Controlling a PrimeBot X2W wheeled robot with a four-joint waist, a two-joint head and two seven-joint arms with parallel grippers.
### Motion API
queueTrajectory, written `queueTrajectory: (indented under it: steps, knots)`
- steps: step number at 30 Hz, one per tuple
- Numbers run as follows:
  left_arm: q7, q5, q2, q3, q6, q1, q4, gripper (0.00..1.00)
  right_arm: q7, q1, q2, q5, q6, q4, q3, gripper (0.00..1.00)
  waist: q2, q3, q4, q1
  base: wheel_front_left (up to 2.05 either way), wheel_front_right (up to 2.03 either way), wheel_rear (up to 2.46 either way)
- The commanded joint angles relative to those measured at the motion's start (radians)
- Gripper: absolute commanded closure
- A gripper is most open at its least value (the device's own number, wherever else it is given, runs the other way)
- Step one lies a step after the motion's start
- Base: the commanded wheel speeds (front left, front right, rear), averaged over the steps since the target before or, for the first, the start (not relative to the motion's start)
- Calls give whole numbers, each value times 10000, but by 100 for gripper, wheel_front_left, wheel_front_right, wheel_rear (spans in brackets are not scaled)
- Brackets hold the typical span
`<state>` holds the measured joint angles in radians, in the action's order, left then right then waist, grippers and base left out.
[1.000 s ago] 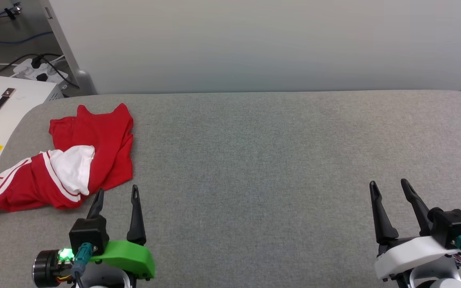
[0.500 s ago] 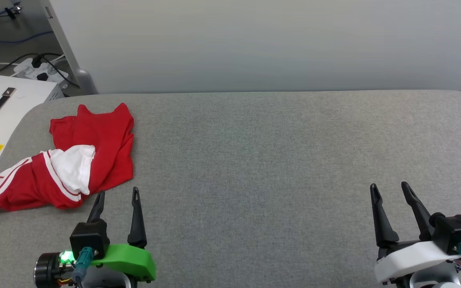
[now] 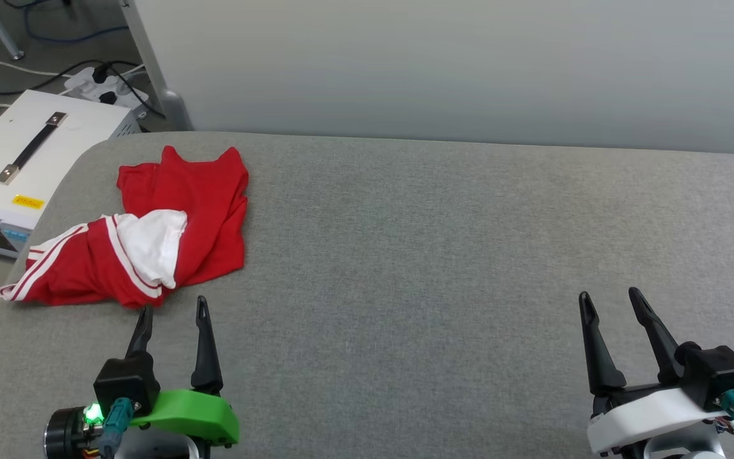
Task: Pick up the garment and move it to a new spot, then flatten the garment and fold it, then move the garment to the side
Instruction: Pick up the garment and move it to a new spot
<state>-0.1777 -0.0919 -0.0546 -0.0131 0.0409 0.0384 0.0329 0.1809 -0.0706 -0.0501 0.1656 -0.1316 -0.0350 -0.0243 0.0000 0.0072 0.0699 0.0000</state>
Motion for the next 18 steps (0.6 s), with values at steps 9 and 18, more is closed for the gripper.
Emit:
queueTrajectory:
  steps: [9, 18]
  knots:
    - [-294, -243, 34, -232, 76, -16, 152, 0, 263, -150, -2, 41, 7, -38, -234, 0, 0, 188, 1307, 0, 0, 0, 0]
    - [-482, -497, 37, -349, 120, -10, 279, 0, 450, -123, -2, -35, 8, 12, -443, 0, 0, 310, 2457, 0, 0, 0, 0]
